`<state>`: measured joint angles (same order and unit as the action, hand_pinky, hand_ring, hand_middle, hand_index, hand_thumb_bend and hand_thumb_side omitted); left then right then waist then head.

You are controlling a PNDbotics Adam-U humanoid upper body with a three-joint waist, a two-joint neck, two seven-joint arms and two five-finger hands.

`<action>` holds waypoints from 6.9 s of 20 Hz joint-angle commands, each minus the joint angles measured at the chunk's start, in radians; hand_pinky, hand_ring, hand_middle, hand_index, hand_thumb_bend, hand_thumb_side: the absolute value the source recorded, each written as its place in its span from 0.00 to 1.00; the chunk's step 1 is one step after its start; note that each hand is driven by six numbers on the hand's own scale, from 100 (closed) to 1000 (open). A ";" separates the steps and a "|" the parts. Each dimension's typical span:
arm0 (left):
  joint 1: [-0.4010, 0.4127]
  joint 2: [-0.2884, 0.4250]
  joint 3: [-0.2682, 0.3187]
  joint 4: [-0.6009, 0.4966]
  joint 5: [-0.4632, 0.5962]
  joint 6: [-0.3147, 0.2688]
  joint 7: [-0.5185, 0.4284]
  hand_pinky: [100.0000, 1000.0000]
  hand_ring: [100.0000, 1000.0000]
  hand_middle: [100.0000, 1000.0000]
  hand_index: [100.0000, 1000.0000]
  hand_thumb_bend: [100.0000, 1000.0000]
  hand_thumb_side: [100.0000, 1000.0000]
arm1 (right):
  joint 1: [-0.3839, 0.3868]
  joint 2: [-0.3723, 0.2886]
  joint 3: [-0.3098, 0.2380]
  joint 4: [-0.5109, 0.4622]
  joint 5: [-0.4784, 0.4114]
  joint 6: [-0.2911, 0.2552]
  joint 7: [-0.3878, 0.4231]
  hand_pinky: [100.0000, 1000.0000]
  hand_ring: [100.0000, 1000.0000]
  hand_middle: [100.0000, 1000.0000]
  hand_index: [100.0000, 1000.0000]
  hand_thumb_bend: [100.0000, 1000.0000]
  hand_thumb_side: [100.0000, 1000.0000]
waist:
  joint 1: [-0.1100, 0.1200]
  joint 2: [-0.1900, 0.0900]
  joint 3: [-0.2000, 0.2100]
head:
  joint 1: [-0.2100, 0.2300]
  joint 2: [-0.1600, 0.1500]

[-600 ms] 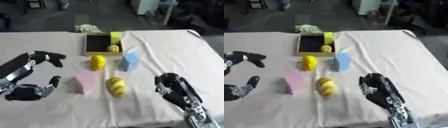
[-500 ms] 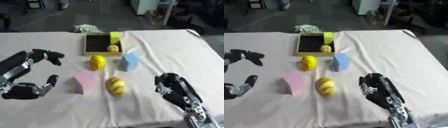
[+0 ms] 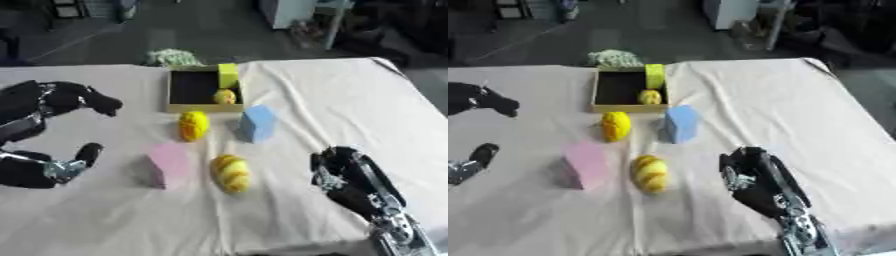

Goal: Pick up objects on the table and place them in the box.

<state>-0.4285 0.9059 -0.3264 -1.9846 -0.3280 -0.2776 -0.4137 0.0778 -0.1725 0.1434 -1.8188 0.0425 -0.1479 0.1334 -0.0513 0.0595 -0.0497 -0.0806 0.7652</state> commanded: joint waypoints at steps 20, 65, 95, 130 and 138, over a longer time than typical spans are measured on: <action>-0.344 -0.122 -0.282 0.120 -0.437 -0.231 -0.305 0.86 0.87 0.88 0.98 0.70 0.56 | -0.015 -0.019 0.012 -0.008 -0.001 -0.001 0.015 0.32 0.27 0.20 0.47 0.00 0.21 | 0.009 -0.008 -0.033 | 0.022 0.005; -0.355 -0.383 -0.287 0.658 -0.901 -0.373 0.047 0.81 0.77 0.72 0.86 0.54 0.47 | -0.041 0.002 0.026 0.001 -0.012 0.002 0.034 0.32 0.26 0.19 0.47 0.00 0.21 | -0.005 0.010 -0.063 | 0.054 0.005; -0.453 -0.396 -0.098 0.721 -0.670 0.142 0.115 0.71 0.58 0.46 0.69 0.02 0.19 | -0.039 0.006 0.024 0.007 -0.011 0.003 0.033 0.32 0.26 0.19 0.47 0.00 0.20 | -0.006 0.008 -0.061 | 0.060 0.005; -0.506 -0.416 -0.035 0.887 -0.737 0.296 0.377 0.74 0.68 0.65 0.85 0.00 0.17 | -0.181 0.057 0.054 0.002 -0.026 0.010 0.069 0.33 0.25 0.19 0.47 0.00 0.21 | 0.004 0.151 -0.182 | 0.207 -0.118; -0.500 -0.427 -0.038 0.922 -0.836 0.286 0.306 0.78 0.73 0.73 0.92 0.14 0.23 | -0.184 0.057 0.054 0.005 -0.028 0.010 0.069 0.33 0.25 0.18 0.47 0.00 0.21 | 0.006 0.147 -0.182 | 0.202 -0.117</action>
<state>-0.9071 0.4715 -0.3722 -1.0563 -1.1472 0.0121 -0.0931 -0.0964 -0.1102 0.1981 -1.8004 0.0183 -0.1361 0.1988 -0.0455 0.2245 -0.2311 0.1219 0.6618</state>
